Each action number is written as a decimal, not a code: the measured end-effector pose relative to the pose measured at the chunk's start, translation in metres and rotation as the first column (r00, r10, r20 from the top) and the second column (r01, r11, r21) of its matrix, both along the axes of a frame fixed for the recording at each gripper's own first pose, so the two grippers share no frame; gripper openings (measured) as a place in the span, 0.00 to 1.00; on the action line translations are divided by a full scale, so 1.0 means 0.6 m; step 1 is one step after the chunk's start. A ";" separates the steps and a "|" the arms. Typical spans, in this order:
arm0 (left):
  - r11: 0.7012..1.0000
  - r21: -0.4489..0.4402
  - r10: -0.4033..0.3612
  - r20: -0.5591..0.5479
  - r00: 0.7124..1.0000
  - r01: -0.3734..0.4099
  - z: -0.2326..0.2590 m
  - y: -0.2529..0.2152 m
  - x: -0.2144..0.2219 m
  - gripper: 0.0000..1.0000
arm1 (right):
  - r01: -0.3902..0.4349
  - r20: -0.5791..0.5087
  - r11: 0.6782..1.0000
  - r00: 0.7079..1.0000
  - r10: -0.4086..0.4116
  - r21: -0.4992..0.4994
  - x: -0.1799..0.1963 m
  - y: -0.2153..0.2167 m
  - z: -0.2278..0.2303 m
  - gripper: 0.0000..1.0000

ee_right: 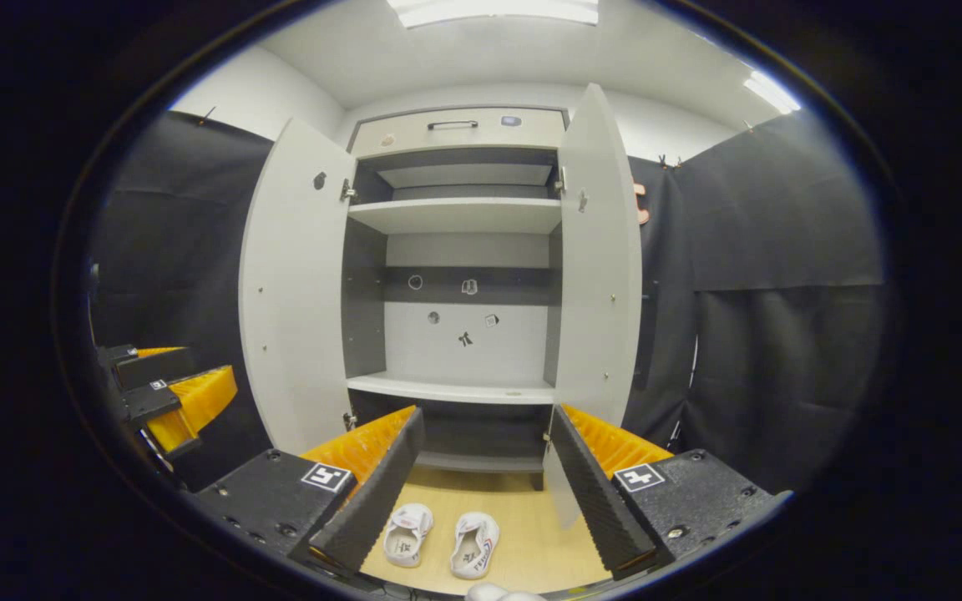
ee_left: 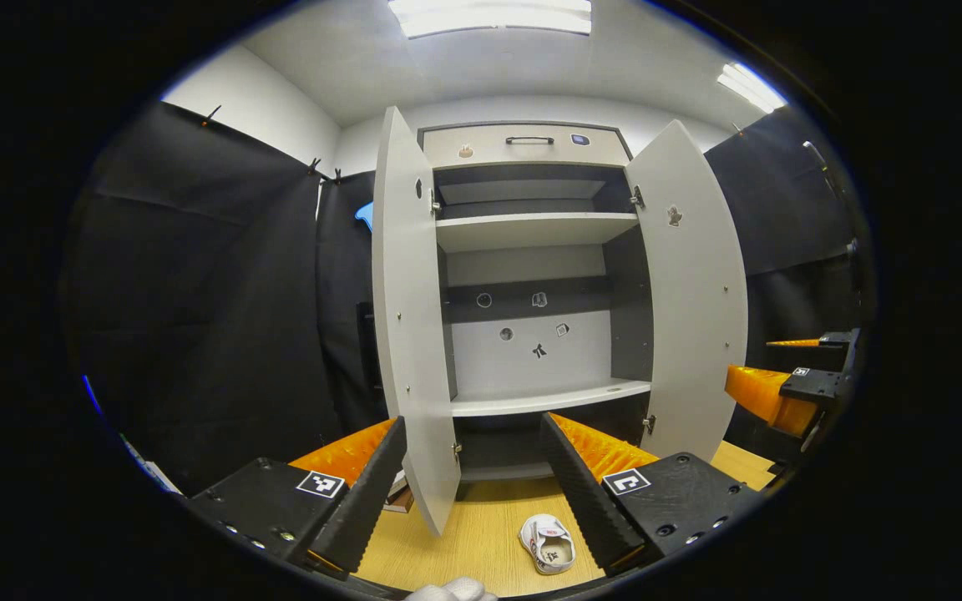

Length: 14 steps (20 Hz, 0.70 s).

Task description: Grab one shoe with the right hand and put it into the shoe cabinet, grab the other shoe with the left hand and put it into the shoe cabinet; then close the right door with the right hand and the left door with the left hand.

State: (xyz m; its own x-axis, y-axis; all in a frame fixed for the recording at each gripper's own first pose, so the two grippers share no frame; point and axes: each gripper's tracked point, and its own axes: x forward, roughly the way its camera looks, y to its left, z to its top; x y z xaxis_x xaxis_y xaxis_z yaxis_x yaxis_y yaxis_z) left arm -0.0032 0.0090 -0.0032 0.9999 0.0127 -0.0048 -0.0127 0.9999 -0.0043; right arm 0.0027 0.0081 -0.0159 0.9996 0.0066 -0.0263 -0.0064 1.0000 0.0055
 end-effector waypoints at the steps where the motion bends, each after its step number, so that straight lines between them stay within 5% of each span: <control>1: 1.000 0.003 0.001 0.002 1.000 -0.001 0.001 0.000 0.001 0.96 | 0.002 -0.015 1.000 1.000 -0.002 -0.006 0.003 0.000 -0.013 0.99; 7: 1.000 0.016 0.001 -0.013 1.000 -0.001 -0.013 -0.001 -0.003 0.96 | -0.021 -0.189 1.000 0.982 0.025 0.023 0.021 0.013 -0.148 0.99; 14: 1.000 0.029 0.012 -0.028 1.000 -0.011 -0.022 0.006 -0.015 0.96 | -0.050 -0.476 0.995 0.875 0.086 0.087 0.024 0.058 -0.391 0.95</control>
